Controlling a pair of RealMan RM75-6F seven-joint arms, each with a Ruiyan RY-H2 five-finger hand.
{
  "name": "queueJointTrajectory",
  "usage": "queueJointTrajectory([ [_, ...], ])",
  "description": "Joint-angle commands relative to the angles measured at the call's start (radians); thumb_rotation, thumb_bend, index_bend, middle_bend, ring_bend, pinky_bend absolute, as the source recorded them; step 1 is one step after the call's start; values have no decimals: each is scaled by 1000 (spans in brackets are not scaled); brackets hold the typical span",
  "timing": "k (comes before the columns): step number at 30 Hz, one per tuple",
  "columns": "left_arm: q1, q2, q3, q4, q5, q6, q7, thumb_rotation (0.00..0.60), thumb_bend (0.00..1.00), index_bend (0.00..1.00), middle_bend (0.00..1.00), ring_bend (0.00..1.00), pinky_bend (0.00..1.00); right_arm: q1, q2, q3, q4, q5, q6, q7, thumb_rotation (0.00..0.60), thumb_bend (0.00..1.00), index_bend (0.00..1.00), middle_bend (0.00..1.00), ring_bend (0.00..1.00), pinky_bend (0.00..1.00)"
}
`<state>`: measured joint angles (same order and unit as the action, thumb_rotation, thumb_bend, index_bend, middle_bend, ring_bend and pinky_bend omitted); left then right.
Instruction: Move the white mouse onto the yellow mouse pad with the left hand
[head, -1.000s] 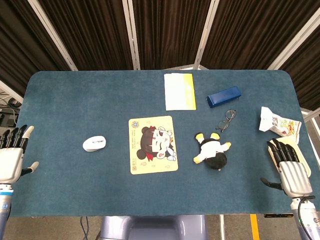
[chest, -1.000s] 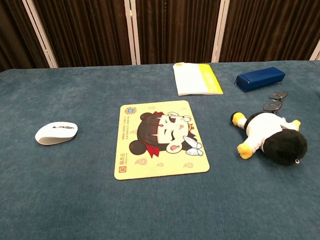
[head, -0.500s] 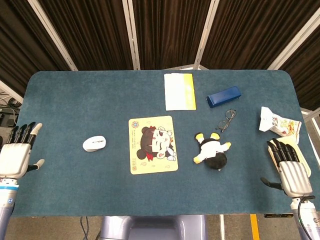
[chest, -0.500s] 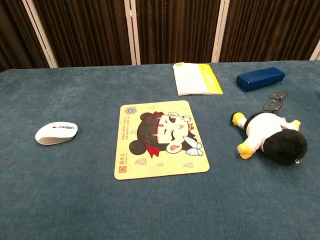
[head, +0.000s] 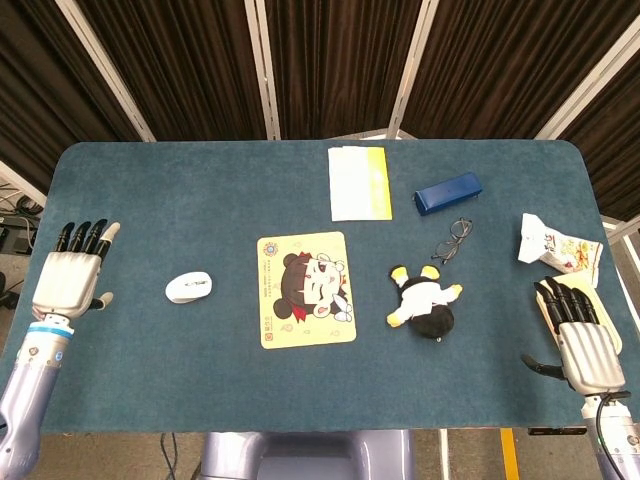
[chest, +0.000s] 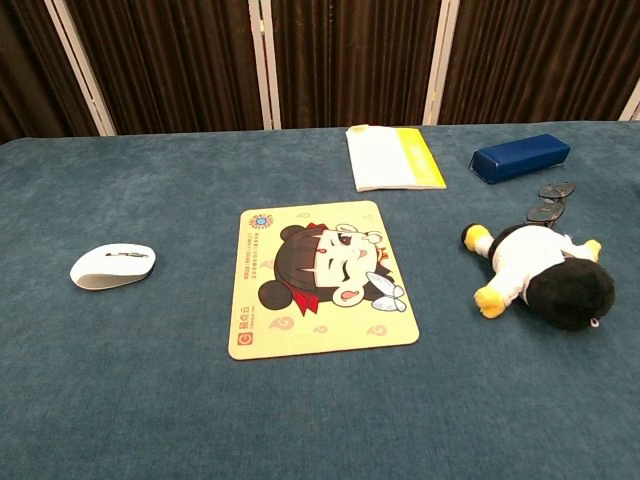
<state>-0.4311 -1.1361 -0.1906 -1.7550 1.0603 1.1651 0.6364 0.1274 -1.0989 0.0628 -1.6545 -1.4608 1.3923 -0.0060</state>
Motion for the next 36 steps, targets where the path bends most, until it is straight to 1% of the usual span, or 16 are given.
queueJointTrajectory([
  [1,-58,-23,-22,31,-62,-38,54,600,183,0,0,0,0,0,0,0,0,0,0,-1,600,112,0,0,0,0],
  [4,-103,-35,-28,54,-119,-72,108,600,186,0,0,0,0,0,-1,0,-1,0,1,-2,600,111,0,0,0,0],
  [7,-157,-39,-32,58,-221,-143,150,600,189,0,0,0,0,0,0,0,-1,1,0,-2,600,110,0,0,0,0],
  [9,-174,-39,-33,54,-249,-168,156,600,215,8,0,0,0,0,0,0,-1,1,0,-2,600,110,0,0,0,0],
  [12,-211,-37,-31,47,-305,-226,158,600,311,33,0,0,31,0,0,0,-1,2,-1,0,600,111,0,0,0,0],
  [17,-271,-32,-7,33,-412,-275,192,600,533,87,0,0,65,0,3,0,-1,1,-3,5,600,111,0,0,0,0],
  [22,-331,-33,29,28,-531,-291,234,600,642,101,0,0,82,1,3,-1,-1,0,-4,7,600,111,0,0,0,0],
  [25,-368,-35,47,28,-623,-316,249,600,662,106,0,0,90,1,3,-1,-1,0,-3,6,600,110,0,0,0,0],
  [29,-438,-39,72,26,-775,-342,267,600,673,122,0,0,104,0,3,-1,-1,0,-3,6,600,109,0,0,0,0],
  [33,-509,-56,111,38,-921,-353,291,600,673,123,0,1,115,1,4,-1,-1,0,-4,7,600,110,0,0,0,0],
  [36,-564,-77,126,54,-1044,-379,292,600,674,124,0,6,125,1,4,-2,-1,-1,-4,10,600,111,0,0,0,0],
])
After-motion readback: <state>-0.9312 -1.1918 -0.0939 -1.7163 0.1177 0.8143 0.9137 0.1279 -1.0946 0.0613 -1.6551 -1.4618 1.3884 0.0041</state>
